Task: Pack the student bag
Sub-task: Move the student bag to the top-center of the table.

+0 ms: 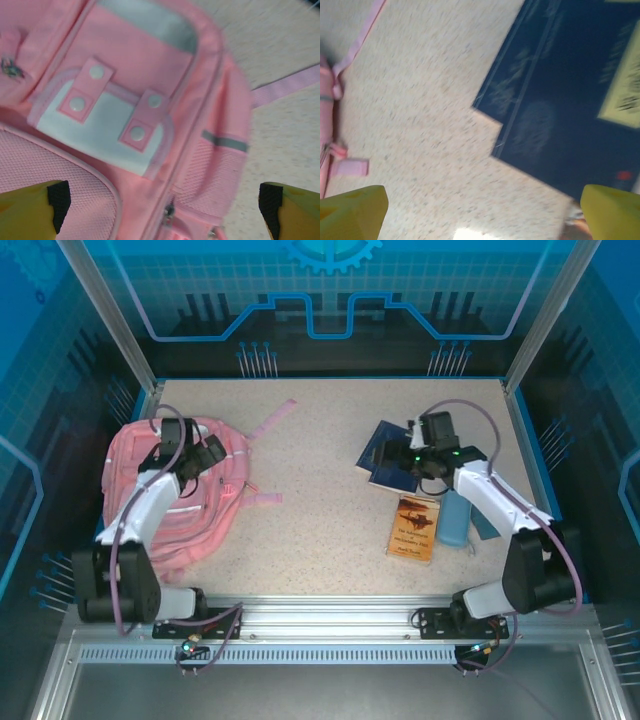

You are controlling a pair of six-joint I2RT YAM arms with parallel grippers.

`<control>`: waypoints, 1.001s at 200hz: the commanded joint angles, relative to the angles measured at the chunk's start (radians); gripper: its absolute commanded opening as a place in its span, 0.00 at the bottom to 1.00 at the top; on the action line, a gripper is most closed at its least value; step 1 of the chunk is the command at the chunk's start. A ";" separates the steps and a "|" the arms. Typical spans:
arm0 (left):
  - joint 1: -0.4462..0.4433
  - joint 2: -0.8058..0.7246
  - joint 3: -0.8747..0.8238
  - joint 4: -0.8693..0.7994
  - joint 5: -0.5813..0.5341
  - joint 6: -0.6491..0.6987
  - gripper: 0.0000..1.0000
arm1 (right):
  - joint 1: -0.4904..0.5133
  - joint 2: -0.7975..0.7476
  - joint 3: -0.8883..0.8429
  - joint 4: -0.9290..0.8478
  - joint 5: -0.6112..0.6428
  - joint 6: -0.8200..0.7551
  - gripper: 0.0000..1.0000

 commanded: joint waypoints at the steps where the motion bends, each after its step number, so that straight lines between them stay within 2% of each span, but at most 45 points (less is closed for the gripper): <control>1: 0.014 0.124 0.114 -0.096 0.003 -0.047 0.99 | 0.077 0.058 0.065 -0.024 -0.065 0.048 1.00; 30: 0.015 0.308 0.254 -0.128 0.008 -0.033 0.99 | 0.147 0.120 0.094 0.003 -0.070 0.072 1.00; 55: 0.002 0.442 0.339 -0.158 0.055 -0.026 0.95 | 0.175 0.159 0.104 0.012 -0.067 0.097 1.00; 85: -0.068 0.546 0.396 -0.163 0.121 -0.021 0.94 | 0.178 0.173 0.098 -0.007 -0.027 0.108 1.00; 103: -0.126 0.607 0.442 -0.174 0.189 -0.051 0.89 | 0.173 0.167 0.096 -0.033 0.003 0.099 1.00; 135: -0.267 0.659 0.472 -0.112 0.273 -0.193 0.88 | 0.137 0.139 0.074 -0.058 0.039 0.097 1.00; 162: -0.373 0.705 0.529 -0.027 0.388 -0.329 0.85 | 0.092 0.111 0.037 -0.050 0.027 0.107 1.00; 182: -0.419 0.716 0.632 -0.055 0.427 -0.338 0.85 | 0.072 0.086 0.017 -0.051 0.017 0.107 1.00; 200: -0.426 0.672 0.696 -0.122 0.431 -0.283 0.85 | 0.066 0.060 0.001 -0.053 0.002 0.091 1.00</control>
